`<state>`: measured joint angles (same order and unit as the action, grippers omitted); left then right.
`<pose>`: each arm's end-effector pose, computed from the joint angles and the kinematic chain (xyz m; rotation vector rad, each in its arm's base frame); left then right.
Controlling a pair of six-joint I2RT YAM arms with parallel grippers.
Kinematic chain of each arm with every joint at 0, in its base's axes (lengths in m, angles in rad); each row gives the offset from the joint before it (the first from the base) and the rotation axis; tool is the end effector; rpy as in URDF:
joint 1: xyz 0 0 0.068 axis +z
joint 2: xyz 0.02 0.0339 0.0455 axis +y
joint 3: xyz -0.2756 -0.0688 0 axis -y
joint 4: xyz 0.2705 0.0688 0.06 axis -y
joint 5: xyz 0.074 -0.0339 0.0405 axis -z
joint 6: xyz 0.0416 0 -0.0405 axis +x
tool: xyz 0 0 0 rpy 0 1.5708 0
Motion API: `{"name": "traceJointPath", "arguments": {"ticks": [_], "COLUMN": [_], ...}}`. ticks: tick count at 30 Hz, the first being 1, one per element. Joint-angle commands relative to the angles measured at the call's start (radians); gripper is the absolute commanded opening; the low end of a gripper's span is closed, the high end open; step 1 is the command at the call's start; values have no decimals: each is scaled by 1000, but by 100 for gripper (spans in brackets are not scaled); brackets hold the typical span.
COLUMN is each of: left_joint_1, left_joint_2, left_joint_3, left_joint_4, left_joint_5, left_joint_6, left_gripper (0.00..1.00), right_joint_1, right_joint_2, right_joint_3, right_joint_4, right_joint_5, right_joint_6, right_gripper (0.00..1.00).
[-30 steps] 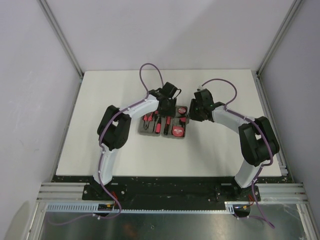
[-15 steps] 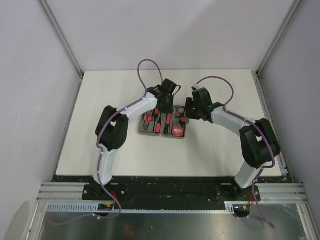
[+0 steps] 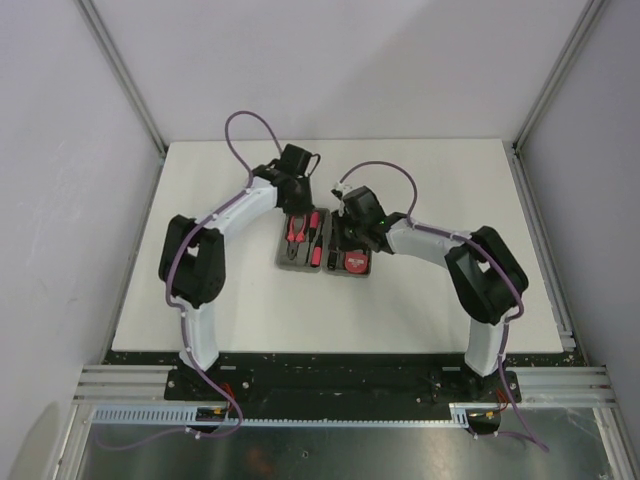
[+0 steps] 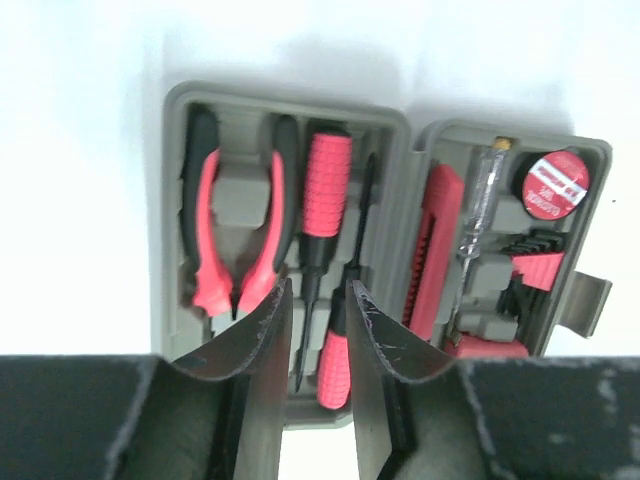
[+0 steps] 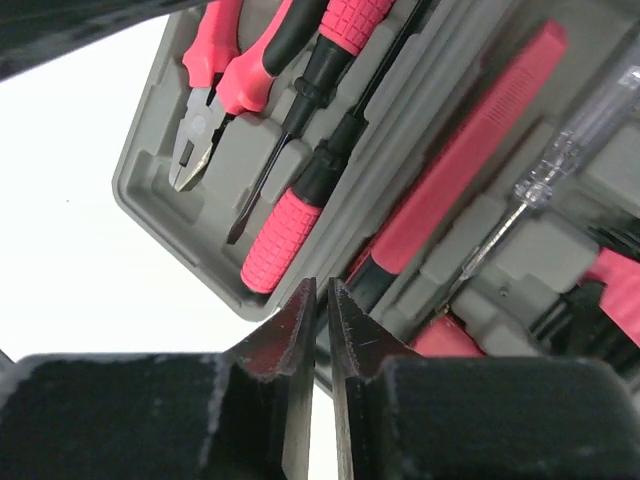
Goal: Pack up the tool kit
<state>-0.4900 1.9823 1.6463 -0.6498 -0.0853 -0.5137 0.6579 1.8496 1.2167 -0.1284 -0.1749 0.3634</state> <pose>0.4156 -0.2177 0.2373 -0.0636 2.5746 -0.2767 0.3379 0.2703 0.1875 -0.4463 2.3874 0.6938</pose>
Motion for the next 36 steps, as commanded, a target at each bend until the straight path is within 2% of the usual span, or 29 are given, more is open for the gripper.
{"name": "traceJointPath", "arguments": {"ticks": [1, 8, 18, 23, 29, 31, 36], "left_joint_1": [23, 49, 51, 50, 50, 49, 37], "left_joint_2": [-66, -57, -22, 11, 60, 80, 143], "left_joint_3": [-65, -111, -50, 8, 73, 94, 146], "left_joint_4": [13, 30, 60, 77, 98, 108, 125], "left_joint_5": [37, 93, 208, 254, 282, 299, 351], "left_joint_6": [-26, -31, -6, 5, -1, -3, -3], "left_gripper": [31, 29, 29, 32, 41, 42, 41], "right_joint_1": [-3, -40, -43, -37, -30, -34, -37], "right_joint_2": [52, 103, 86, 19, -67, -69, -18], "right_joint_3": [65, 67, 69, 67, 67, 68, 67], "right_joint_4": [17, -36, -51, 7, 12, -14, -74], "right_joint_5": [-7, -5, 7, 22, 108, 129, 124], "right_joint_6": [2, 21, 8, -2, 8, 22, 51], "right_gripper": [13, 9, 8, 13, 34, 35, 31]}}
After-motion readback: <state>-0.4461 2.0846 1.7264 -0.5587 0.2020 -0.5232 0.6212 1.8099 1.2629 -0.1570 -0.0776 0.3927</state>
